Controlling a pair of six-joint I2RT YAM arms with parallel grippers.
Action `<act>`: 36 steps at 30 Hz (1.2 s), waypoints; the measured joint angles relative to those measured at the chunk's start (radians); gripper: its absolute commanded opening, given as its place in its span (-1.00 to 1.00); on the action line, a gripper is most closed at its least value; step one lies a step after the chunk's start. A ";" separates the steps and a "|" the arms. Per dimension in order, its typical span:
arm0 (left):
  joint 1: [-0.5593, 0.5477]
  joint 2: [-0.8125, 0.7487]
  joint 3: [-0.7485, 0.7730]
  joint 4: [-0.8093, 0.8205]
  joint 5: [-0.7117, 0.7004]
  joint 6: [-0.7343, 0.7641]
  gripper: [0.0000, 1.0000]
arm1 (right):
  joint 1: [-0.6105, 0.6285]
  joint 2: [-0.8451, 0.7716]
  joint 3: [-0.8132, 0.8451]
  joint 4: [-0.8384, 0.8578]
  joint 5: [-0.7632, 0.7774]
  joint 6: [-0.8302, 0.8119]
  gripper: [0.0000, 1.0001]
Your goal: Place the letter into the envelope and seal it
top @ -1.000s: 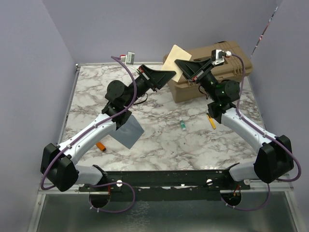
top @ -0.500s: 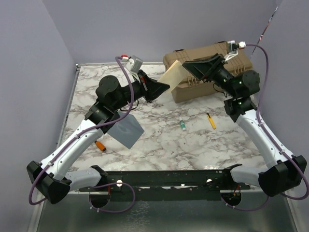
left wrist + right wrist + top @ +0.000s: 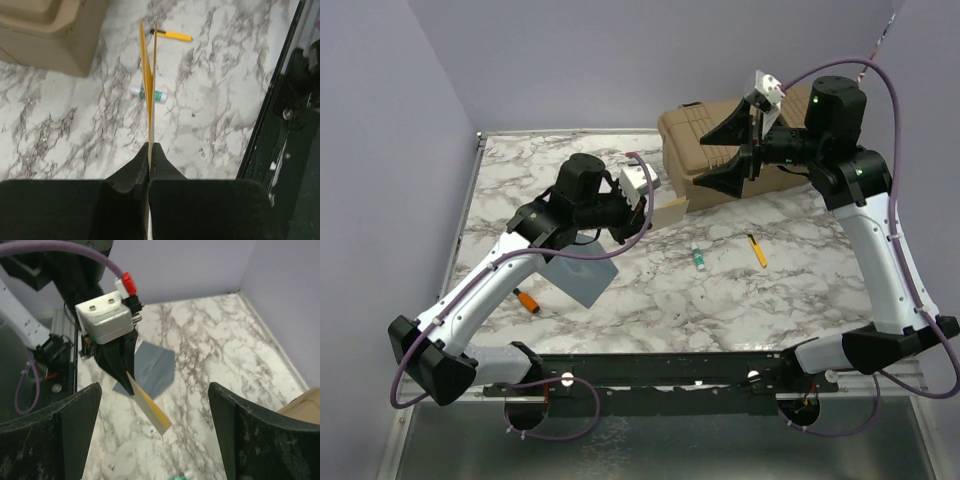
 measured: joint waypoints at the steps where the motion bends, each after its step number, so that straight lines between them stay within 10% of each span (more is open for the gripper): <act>1: 0.000 0.018 0.009 -0.035 0.000 0.030 -1.00 | 0.000 0.010 0.003 -0.045 -0.022 -0.044 0.84; 12: 0.000 0.044 0.061 -0.188 0.078 0.192 -1.00 | 0.127 0.111 -0.095 -0.280 -0.104 -0.235 0.84; 19: 0.000 0.044 0.065 -0.232 0.120 0.245 -1.00 | 0.229 0.169 -0.124 -0.323 -0.078 -0.252 0.27; 33: 0.000 0.032 0.083 -0.283 0.147 0.311 -1.00 | 0.258 0.181 -0.173 -0.346 0.019 -0.243 -0.07; 36: 0.001 0.027 0.090 -0.287 0.150 0.317 -1.00 | 0.262 0.181 -0.173 -0.346 0.026 -0.241 -0.57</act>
